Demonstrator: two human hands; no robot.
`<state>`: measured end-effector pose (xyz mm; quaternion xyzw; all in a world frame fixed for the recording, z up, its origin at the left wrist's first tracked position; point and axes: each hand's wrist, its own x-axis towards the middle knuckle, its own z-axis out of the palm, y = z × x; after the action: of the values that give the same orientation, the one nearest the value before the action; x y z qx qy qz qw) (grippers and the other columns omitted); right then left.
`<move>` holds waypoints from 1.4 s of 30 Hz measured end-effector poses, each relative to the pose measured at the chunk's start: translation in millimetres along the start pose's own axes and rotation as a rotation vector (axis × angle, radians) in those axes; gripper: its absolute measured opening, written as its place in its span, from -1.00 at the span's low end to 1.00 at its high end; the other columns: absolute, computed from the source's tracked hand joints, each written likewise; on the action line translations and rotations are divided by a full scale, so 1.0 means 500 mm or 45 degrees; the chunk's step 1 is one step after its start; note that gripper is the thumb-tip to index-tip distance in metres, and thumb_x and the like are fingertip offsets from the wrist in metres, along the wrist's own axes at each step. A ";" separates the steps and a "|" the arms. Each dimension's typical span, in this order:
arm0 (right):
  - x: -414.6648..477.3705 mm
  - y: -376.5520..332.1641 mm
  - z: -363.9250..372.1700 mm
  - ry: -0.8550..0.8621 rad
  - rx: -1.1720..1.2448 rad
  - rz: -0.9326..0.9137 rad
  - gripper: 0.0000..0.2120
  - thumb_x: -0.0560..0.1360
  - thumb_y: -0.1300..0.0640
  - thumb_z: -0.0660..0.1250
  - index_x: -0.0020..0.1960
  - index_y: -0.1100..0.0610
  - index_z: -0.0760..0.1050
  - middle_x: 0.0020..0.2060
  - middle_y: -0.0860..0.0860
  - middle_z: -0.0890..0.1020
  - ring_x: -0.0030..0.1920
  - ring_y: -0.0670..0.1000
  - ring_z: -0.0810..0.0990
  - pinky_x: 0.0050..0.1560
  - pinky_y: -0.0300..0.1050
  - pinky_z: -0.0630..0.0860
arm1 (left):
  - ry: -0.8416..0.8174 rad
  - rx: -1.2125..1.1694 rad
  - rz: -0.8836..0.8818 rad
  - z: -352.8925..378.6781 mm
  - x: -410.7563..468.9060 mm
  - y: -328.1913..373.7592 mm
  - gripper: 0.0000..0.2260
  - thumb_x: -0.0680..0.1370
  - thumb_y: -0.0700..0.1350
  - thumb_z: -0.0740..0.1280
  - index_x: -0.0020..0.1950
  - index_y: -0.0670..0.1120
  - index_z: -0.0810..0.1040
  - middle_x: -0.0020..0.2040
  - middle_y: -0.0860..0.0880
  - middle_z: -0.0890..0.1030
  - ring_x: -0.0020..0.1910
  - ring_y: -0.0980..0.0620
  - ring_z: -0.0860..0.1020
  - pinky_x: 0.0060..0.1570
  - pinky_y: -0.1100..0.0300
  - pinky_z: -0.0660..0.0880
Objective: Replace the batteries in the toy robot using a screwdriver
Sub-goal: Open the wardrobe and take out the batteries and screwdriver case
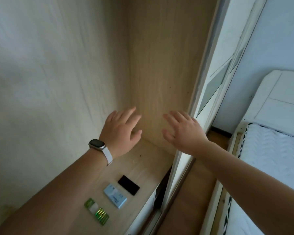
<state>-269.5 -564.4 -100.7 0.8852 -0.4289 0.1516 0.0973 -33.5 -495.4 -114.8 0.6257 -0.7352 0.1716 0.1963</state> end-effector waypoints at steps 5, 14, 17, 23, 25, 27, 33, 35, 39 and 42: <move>0.022 -0.036 0.076 -0.236 0.013 -0.110 -0.43 0.58 -0.25 0.07 0.53 -0.08 0.11 0.50 -0.04 0.22 0.50 0.05 0.15 0.39 0.06 0.27 | -0.065 -0.027 -0.147 0.049 -0.103 -0.037 -0.56 0.55 0.11 0.18 0.31 -0.07 0.57 0.41 -0.11 0.50 0.39 -0.16 0.45 0.37 -0.18 0.33; 0.099 -0.087 0.259 -0.483 0.148 -0.465 -0.38 0.53 -0.31 -0.12 0.52 -0.11 0.11 0.49 0.00 0.26 0.48 0.09 0.21 0.39 0.07 0.24 | -0.309 0.105 -0.531 0.154 -0.255 -0.112 -0.57 0.53 0.11 0.19 0.32 -0.04 0.51 0.38 -0.14 0.53 0.35 -0.21 0.51 0.30 -0.23 0.40; 0.135 -0.099 0.321 -0.582 0.220 -0.573 -0.42 0.59 -0.26 -0.01 0.56 -0.11 0.08 0.54 0.01 0.17 0.52 0.09 0.13 0.47 0.04 0.14 | -0.430 0.135 -0.707 0.192 -0.295 -0.117 -0.54 0.53 0.12 0.17 0.33 -0.06 0.53 0.37 -0.16 0.53 0.33 -0.23 0.52 0.28 -0.23 0.42; 0.173 -0.096 0.463 -0.617 0.437 -0.559 -0.35 0.50 -0.29 -0.07 0.48 -0.04 0.33 0.45 0.05 0.38 0.43 0.11 0.33 0.34 0.07 0.35 | -0.556 0.127 -0.925 0.265 -0.333 -0.115 -0.52 0.55 0.13 0.15 0.33 -0.09 0.57 0.37 -0.17 0.54 0.30 -0.25 0.54 0.26 -0.24 0.44; 0.176 -0.096 0.517 -0.670 0.467 -0.531 -0.37 0.53 -0.27 -0.03 0.51 -0.03 0.27 0.49 0.04 0.32 0.46 0.09 0.26 0.39 0.03 0.28 | -0.554 0.116 -0.983 0.284 -0.339 -0.121 -0.52 0.56 0.13 0.15 0.33 -0.11 0.57 0.37 -0.18 0.54 0.30 -0.25 0.53 0.26 -0.25 0.43; 0.166 -0.099 0.567 -0.750 0.477 -0.522 -0.43 0.58 -0.22 0.06 0.53 -0.01 0.23 0.51 0.03 0.27 0.48 0.08 0.22 0.41 0.00 0.24 | -0.547 0.090 -1.029 0.307 -0.345 -0.118 -0.52 0.56 0.12 0.15 0.34 -0.10 0.57 0.37 -0.17 0.53 0.32 -0.24 0.52 0.28 -0.24 0.41; 0.110 -0.132 0.710 -0.898 0.497 -0.457 -0.44 0.59 -0.17 0.15 0.52 0.05 0.24 0.48 0.04 0.31 0.47 0.07 0.25 0.38 -0.01 0.31 | -0.548 -0.017 -1.099 0.427 -0.419 -0.123 -0.57 0.56 0.08 0.17 0.30 -0.11 0.59 0.33 -0.15 0.56 0.29 -0.22 0.53 0.29 -0.18 0.42; 0.091 -0.140 0.763 -0.955 0.485 -0.434 -0.43 0.59 -0.18 0.14 0.53 0.04 0.22 0.49 0.02 0.29 0.47 0.05 0.23 0.39 -0.04 0.30 | -0.589 -0.063 -1.149 0.485 -0.460 -0.126 -0.57 0.56 0.08 0.17 0.29 -0.11 0.59 0.32 -0.17 0.57 0.28 -0.22 0.54 0.28 -0.18 0.44; 0.071 -0.160 0.871 -0.960 0.481 -0.389 -0.46 0.58 -0.15 0.19 0.49 0.06 0.29 0.42 0.00 0.37 0.40 0.04 0.32 0.30 -0.07 0.38 | -0.657 -0.144 -1.213 0.601 -0.545 -0.152 -0.56 0.55 0.09 0.17 0.27 -0.12 0.61 0.30 -0.19 0.59 0.25 -0.25 0.57 0.25 -0.18 0.47; 0.057 -0.176 0.946 -0.995 0.501 -0.294 -0.50 0.57 -0.11 0.23 0.44 0.09 0.34 0.34 0.02 0.42 0.31 0.07 0.39 0.19 -0.06 0.42 | -0.692 -0.244 -1.286 0.681 -0.583 -0.151 -0.54 0.54 0.09 0.18 0.27 -0.15 0.60 0.28 -0.22 0.59 0.21 -0.28 0.59 0.19 -0.19 0.52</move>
<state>-96.1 -674.3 -536.7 0.9196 -0.2950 -0.1273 -0.2260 56.5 -428.3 -555.0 0.8999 -0.3818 -0.1773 0.1138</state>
